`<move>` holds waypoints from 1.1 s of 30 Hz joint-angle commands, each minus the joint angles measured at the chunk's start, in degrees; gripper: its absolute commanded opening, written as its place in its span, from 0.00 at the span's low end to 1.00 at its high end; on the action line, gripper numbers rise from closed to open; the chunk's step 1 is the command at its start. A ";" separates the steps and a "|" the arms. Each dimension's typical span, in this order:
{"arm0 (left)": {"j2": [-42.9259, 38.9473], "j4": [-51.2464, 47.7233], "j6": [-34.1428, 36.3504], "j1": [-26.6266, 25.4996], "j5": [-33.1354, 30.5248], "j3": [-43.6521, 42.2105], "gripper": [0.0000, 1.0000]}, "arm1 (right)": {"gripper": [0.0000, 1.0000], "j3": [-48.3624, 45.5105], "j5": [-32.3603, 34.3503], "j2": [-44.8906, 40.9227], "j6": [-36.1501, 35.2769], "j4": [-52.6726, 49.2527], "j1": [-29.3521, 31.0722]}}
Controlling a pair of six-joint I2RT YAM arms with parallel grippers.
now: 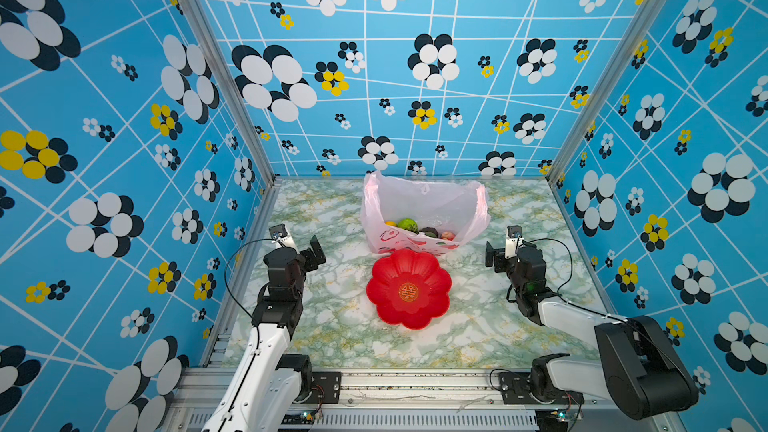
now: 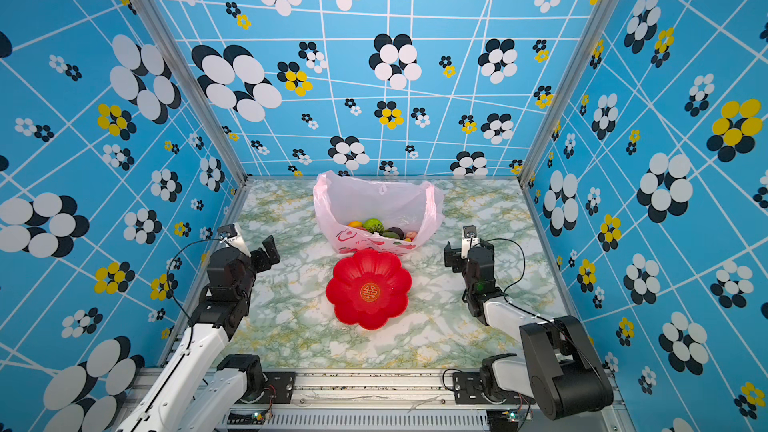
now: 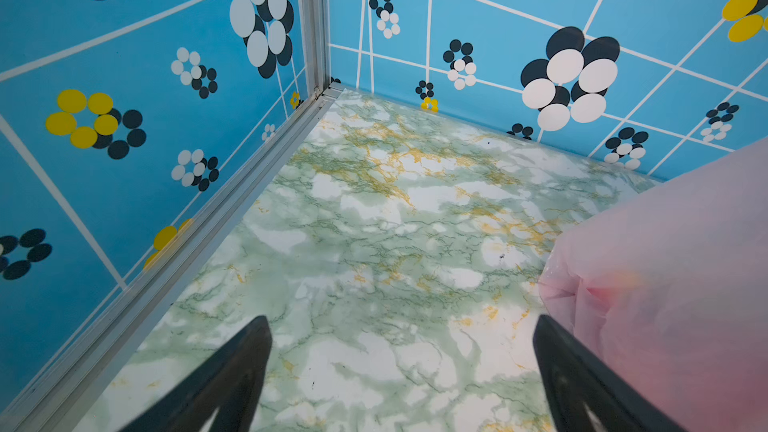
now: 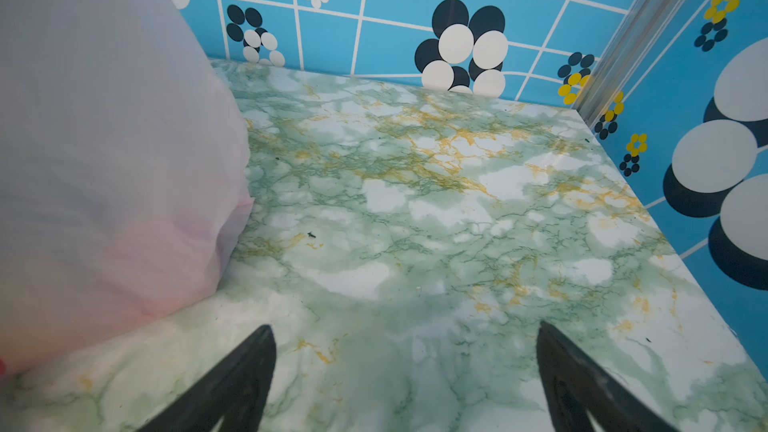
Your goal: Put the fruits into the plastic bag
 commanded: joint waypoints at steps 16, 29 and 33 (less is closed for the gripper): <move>10.17 9.94 3.45 2.85 -1.32 -1.02 0.99 | 0.99 -1.77 0.72 8.06 0.01 14.31 -3.05; 26.02 23.54 6.67 2.98 3.16 0.12 0.99 | 0.99 -3.49 -0.14 11.72 1.38 20.84 -4.28; 27.47 24.41 6.88 2.95 4.03 0.19 0.99 | 0.99 -3.40 -0.88 13.23 1.31 21.82 -4.28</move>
